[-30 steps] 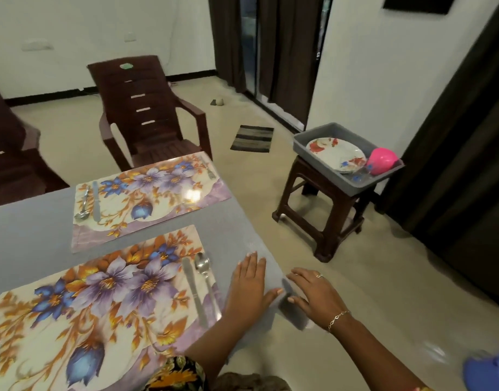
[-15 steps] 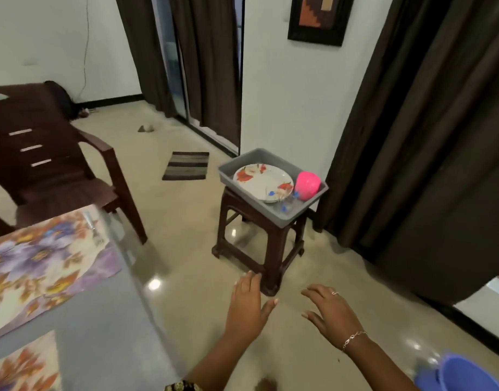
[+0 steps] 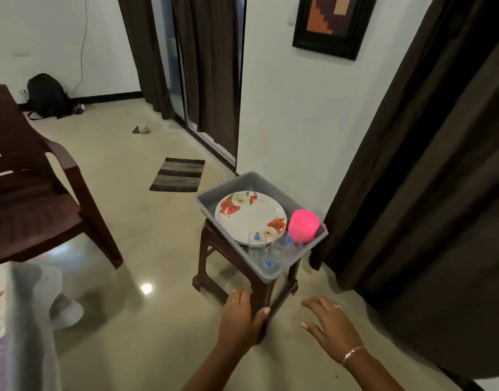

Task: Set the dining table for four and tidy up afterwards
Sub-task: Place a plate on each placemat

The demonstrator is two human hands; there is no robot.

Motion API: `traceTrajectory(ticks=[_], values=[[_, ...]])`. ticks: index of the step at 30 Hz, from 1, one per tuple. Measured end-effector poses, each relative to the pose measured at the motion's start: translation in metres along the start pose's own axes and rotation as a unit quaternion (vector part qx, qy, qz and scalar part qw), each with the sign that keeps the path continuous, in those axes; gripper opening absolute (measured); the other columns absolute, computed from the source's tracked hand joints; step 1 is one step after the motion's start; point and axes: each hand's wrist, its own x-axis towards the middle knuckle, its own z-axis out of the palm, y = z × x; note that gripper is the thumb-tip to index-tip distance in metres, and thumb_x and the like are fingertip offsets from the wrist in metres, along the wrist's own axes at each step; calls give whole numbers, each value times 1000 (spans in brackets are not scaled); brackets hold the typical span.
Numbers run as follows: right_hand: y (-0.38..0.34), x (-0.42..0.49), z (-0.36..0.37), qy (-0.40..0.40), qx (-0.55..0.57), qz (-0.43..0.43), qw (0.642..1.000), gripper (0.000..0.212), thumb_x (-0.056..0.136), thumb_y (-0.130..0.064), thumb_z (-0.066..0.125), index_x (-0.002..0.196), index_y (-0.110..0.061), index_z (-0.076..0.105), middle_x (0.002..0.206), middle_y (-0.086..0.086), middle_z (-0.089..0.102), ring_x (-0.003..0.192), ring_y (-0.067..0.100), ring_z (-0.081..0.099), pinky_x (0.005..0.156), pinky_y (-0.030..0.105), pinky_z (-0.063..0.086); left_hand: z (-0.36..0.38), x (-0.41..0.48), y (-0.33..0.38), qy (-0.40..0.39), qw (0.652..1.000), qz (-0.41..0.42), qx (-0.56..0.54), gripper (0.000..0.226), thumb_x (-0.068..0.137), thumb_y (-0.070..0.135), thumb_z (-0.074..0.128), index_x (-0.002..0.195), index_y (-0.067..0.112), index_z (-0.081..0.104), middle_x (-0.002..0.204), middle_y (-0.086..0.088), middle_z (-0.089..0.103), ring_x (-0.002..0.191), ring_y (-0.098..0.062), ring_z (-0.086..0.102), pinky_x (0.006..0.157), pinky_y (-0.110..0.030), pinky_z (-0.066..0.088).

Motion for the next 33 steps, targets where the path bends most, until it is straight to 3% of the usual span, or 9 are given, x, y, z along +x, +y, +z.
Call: traceTrajectory(ticks=[2,7,11,16,19,23,29,32,33], values=[[18,27,1,-17,12,-10,1000,45,90,-46,45,129,-24,49,124,-7,49,117,11,45,92,13,25,0,19,4,-11,1000,-7,4,91,71,72,19,134,12,42,135,-2,45,125,-15,40,100,-20,30],[52,108,-17,-24,47,-19,998,41,91,-36,52,130,-25,47,127,-8,48,118,12,43,93,16,30,2,82,17,11,998,-55,-2,52,91,43,53,134,16,41,137,0,45,123,-13,44,98,-20,35],[76,164,-36,-34,70,2,997,41,92,-32,53,131,-25,47,129,-5,48,119,14,45,93,21,34,2,130,35,22,996,-80,-9,53,90,42,55,134,15,43,137,-1,46,124,-13,44,98,-22,36],[93,220,-47,-69,101,18,992,35,92,-27,54,126,-20,52,123,0,52,110,16,50,79,19,35,-1,179,44,37,992,-117,-42,49,90,41,56,132,17,46,135,-1,50,122,-12,47,96,-23,41],[95,253,-42,-80,141,37,986,33,91,-24,56,123,-18,55,119,2,54,107,17,52,84,23,40,-6,214,35,34,988,-136,-58,49,90,41,57,130,15,47,131,-2,53,116,-13,51,91,-22,42],[95,309,-30,-81,208,101,969,29,89,-14,58,117,-13,59,105,6,61,96,21,58,83,25,43,-21,273,13,18,979,-179,-100,57,90,43,56,135,12,41,138,-7,48,117,-22,54,98,-36,48],[97,397,1,-93,316,271,905,17,88,-4,56,103,-13,59,93,5,60,90,20,56,74,23,43,-52,367,-24,-16,964,-223,-143,59,92,41,52,139,11,35,145,-9,42,130,-27,43,105,-40,39],[101,438,20,-126,351,363,854,28,89,-3,55,117,-4,53,103,12,55,95,24,53,65,20,47,-64,406,-42,-54,956,-225,-181,58,92,39,53,140,11,35,145,-9,42,130,-27,42,104,-37,37],[103,450,26,-130,351,383,845,31,89,-3,55,120,0,51,108,16,55,100,27,54,71,20,49,-66,419,-49,-67,952,-234,-187,57,92,38,54,139,11,36,143,-10,43,129,-26,43,103,-36,37]])
